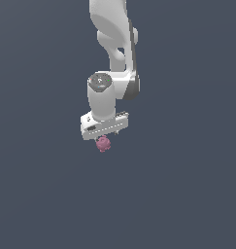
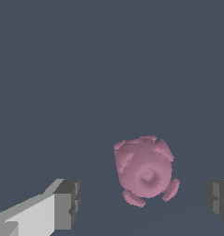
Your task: Pick up the object and move it to a goal position.
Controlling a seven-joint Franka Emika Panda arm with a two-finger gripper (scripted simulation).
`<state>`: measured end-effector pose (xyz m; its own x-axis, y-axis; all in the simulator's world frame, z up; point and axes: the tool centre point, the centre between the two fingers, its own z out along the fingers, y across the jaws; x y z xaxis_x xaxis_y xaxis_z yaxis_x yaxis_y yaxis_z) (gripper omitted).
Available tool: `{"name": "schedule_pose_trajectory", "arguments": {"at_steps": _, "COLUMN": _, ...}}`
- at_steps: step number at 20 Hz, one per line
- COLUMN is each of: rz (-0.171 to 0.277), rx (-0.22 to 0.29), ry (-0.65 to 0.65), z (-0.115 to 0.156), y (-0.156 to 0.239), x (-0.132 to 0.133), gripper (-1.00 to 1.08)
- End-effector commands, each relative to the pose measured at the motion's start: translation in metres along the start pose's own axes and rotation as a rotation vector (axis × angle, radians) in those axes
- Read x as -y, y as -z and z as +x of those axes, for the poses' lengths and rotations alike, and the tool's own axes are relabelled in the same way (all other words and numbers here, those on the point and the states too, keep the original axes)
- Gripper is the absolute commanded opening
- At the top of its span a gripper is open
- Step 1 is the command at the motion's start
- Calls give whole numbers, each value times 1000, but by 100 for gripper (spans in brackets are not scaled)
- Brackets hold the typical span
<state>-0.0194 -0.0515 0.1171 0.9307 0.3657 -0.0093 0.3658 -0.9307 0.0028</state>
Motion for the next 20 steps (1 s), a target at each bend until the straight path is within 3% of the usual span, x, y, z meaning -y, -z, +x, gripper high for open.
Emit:
{"name": "schedule_pose_trajectory", "arguments": {"at_steps": 1, "rz": 0, "rx": -2, "ry": 56, "z": -3, "y": -7, "x": -5, "gripper": 100}}
{"name": "schedule_pose_trajectory", "arguments": {"at_steps": 11, "rz": 1, "rx": -8, "ry": 196, "z": -13, "y": -24, "x": -17, "gripper": 100}}
{"name": "schedule_pose_trajectory", "arguments": {"at_steps": 20, "rz": 2, "rx": -9, "ry": 221, "z": -15, "y": -28, "x": -19, "gripper": 100}}
